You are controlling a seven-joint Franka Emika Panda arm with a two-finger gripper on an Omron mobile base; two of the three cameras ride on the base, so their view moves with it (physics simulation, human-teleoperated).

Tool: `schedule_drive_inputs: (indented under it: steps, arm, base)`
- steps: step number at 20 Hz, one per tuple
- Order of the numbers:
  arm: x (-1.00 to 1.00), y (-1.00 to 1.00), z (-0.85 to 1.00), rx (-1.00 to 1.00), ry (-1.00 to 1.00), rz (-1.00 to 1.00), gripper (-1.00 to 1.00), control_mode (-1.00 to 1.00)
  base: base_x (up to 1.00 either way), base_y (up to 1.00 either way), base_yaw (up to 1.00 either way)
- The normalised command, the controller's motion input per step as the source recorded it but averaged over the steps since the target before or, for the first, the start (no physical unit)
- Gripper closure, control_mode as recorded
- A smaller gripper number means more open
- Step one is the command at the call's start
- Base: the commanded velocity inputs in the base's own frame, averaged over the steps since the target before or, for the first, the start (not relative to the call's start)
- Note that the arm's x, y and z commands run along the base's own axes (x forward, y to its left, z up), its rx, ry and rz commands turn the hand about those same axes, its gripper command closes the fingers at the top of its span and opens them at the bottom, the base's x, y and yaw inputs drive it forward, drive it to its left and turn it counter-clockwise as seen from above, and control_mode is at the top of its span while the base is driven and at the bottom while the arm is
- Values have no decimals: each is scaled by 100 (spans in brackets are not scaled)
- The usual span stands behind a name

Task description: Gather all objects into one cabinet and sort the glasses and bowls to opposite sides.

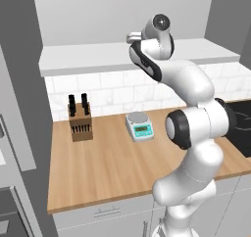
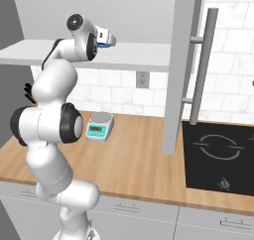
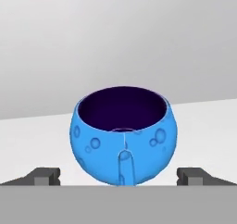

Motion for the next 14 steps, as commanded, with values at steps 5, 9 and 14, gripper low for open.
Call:
schedule_drive_inputs:
  steps: [5,9,14]
  arm:
    - [6,0,-1,0,0,0,-100,-100]
    - [0,0,-1,0,0,0,100,-100]
    - [0,0,0,0,0,0,100,-100]
  base:
    - [0,0,0]
    - [0,0,0]
    - [0,0,0]
